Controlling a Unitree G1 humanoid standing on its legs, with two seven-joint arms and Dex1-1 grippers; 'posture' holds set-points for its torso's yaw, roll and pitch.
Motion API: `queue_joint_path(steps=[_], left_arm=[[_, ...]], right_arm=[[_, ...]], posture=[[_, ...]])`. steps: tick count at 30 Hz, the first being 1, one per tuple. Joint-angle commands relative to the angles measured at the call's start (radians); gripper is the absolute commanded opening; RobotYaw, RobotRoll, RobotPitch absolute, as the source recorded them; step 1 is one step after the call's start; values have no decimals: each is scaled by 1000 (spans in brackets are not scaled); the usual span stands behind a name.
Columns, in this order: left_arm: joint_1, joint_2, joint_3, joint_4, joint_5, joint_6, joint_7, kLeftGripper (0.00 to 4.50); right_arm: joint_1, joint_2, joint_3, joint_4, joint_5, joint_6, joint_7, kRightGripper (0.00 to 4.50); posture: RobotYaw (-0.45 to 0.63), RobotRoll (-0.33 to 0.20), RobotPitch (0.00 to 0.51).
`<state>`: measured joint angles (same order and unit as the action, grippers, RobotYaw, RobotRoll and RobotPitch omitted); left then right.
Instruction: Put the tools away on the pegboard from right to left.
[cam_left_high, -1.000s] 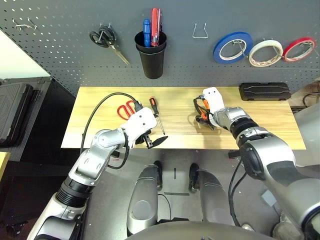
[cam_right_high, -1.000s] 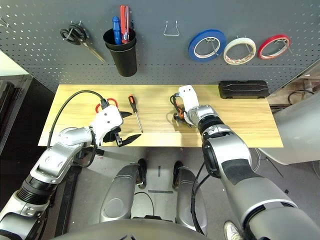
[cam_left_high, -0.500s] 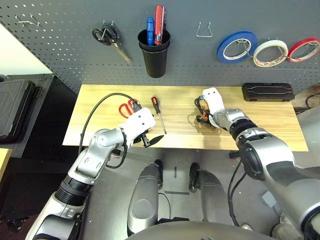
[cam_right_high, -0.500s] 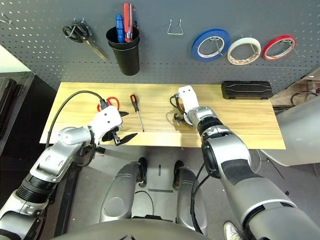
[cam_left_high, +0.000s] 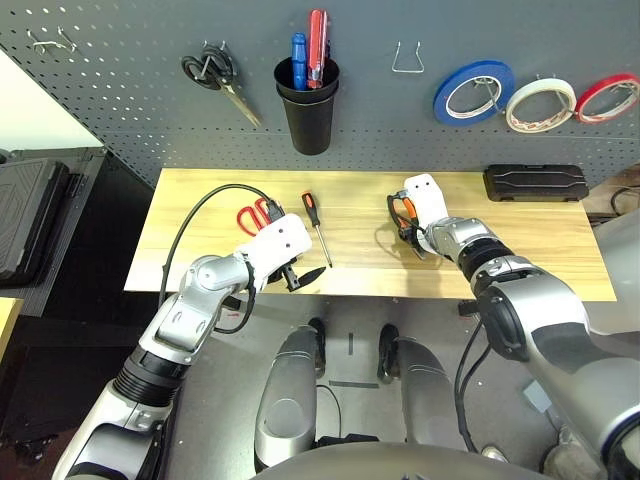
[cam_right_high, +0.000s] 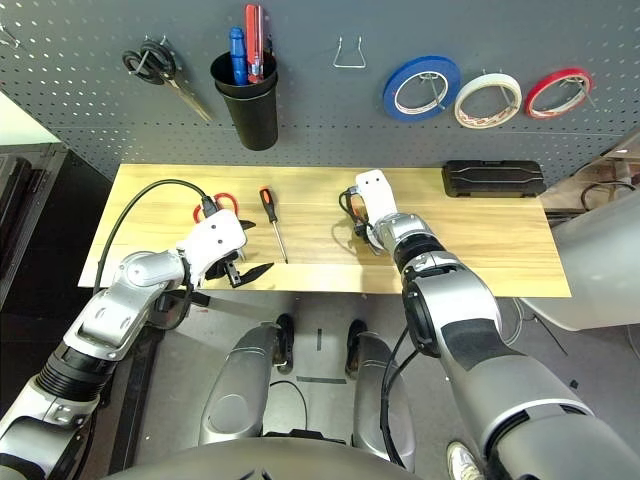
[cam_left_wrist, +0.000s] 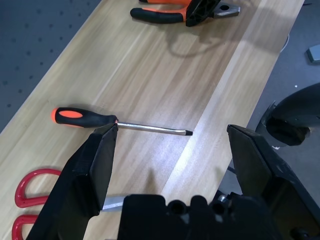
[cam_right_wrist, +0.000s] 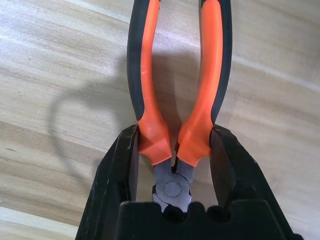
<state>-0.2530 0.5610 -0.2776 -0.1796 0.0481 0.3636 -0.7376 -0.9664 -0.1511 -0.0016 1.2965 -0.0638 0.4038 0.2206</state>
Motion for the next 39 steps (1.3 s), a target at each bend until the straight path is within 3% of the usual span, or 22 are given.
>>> queue_joint_path(steps=[1,9,21,29,39], left_arm=[[10,-12,-13,11,8,-17,5,4500],[24,-47,33,-13,-47,-67,0,4500],[8,-123,161,-160,-291,-54,-22,4500],[-30,-163,205,-218,-401,-15,6,4500],[-110,-163,250,-202,-462,-9,27,4500]], right_arm=[[28,-16,42,-35,-37,-61,53,2117],[157,-97,75,-237,-48,-242,151,2117],[480,-265,46,-710,-12,-524,240,2117],[582,-276,-20,-820,132,-700,349,2117],[625,-264,-61,-963,264,-703,419,2117]], posture=[[298,0,280],[291,0,267],[270,0,245],[253,0,239],[221,0,229]])
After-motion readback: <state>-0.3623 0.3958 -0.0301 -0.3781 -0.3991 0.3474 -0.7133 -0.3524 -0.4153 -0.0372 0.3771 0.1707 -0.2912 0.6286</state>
